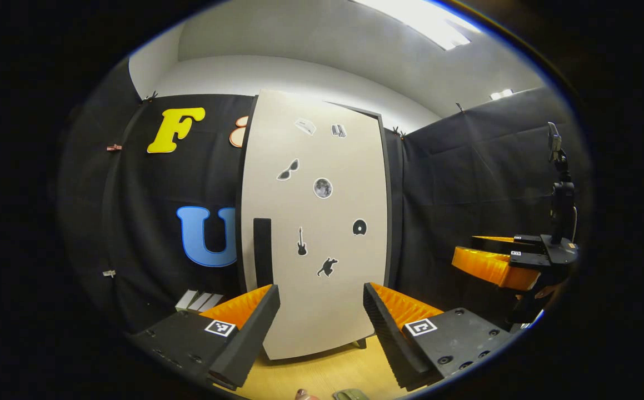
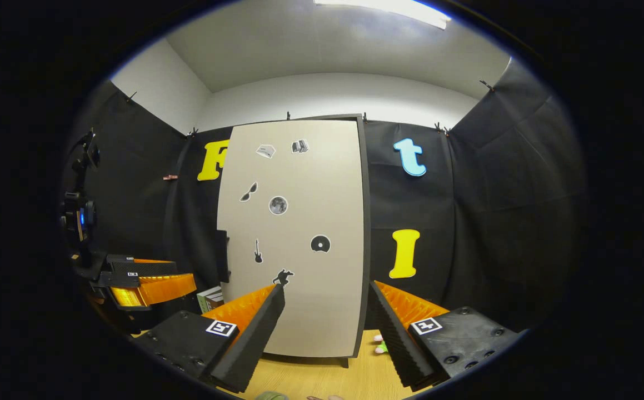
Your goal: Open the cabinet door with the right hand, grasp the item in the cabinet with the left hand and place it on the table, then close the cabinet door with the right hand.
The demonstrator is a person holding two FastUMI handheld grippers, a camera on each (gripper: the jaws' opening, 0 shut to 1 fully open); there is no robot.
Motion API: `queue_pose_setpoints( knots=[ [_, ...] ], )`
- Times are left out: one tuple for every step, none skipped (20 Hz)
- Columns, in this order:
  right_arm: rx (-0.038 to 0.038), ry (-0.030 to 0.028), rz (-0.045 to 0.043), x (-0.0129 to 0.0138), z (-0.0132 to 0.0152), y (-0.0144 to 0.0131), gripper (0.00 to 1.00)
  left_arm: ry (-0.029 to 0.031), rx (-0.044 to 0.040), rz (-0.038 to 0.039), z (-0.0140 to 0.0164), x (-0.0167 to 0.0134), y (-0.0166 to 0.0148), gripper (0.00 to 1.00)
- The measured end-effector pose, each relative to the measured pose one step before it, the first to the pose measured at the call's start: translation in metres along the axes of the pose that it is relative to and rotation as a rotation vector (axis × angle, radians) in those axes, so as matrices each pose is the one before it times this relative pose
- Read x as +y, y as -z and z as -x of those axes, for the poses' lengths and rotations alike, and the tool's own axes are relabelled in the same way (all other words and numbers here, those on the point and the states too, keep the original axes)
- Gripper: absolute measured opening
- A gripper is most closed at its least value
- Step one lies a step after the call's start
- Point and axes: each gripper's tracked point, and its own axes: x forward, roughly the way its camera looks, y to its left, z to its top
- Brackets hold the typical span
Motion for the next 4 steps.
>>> queue_pose_setpoints(
  knots=[
    [-0.00387,-0.0039,0.00226,0.00071,0.00094,-0.00131,0.98,0.00253,-0.00935,0.00625,-0.00054,-0.00063,-0.00229,0.95],
    [-0.00587,0.00157,0.00367,-0.00204,-0.00011,-0.00137,0.98,0.00162,-0.00354,0.00729,-0.00064,-0.00063,-0.00069,0.94],
    [-0.002,0.00435,0.00228,-0.00178,0.00038,-0.00075,0.98,-0.00026,0.00104,0.00567,0.00015,-0.00057,0.00014,0.95],
    [-0.00108,0.00092,0.00013,0.00008,0.00062,0.00059,0.98,0.00097,0.00001,0.00286,-0.00068,-0.00042,0.00011,0.95]
  ],
)
